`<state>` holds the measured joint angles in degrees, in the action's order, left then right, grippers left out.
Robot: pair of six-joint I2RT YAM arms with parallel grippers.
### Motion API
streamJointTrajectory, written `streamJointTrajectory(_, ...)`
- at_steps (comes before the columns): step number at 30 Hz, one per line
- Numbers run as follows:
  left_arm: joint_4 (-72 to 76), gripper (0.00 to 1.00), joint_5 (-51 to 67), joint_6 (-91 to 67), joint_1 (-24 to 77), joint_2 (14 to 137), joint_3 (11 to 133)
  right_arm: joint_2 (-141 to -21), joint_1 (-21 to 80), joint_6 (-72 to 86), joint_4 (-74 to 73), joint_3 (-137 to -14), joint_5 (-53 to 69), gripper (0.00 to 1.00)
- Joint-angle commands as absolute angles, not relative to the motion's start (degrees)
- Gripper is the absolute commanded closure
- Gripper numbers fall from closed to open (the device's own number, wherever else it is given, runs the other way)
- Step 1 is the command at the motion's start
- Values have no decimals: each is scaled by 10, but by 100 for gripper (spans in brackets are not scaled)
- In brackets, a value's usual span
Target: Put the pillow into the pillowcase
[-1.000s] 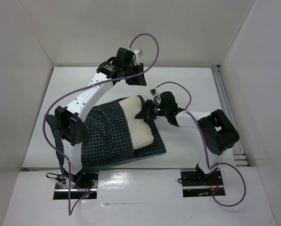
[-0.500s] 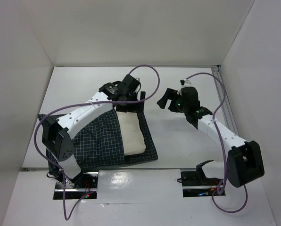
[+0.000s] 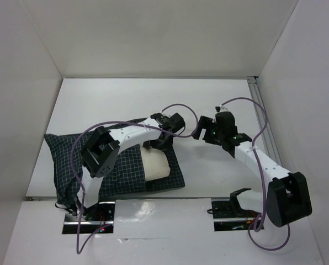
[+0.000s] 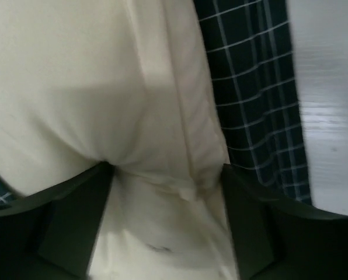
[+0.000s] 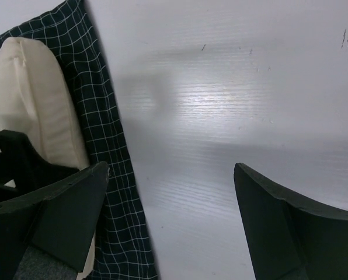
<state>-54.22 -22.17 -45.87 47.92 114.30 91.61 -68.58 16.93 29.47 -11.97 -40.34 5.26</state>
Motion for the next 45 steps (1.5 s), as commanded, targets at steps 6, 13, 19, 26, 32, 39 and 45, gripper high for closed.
streamJointTrajectory(6,-585,100,-224,-402,460,1045,985,-662,168,251,-119,-410,73,5)
streamJointTrajectory(13,-461,100,30,-316,334,826,933,-721,193,234,-54,-471,201,8)
streamJointTrajectory(19,-367,100,244,-302,220,740,832,-775,331,202,-67,-583,151,18)
streamJointTrajectory(26,-323,100,354,-302,147,694,769,-861,380,242,19,-636,204,30)
streamJointTrajectory(32,-309,100,413,-309,106,681,764,-992,419,278,65,-700,256,23)
streamJointTrajectory(39,-292,100,443,-321,84,664,759,-1105,477,326,132,-771,286,19)
streamJointTrajectory(45,-280,100,465,-326,79,658,740,-1163,486,366,120,-805,150,97)
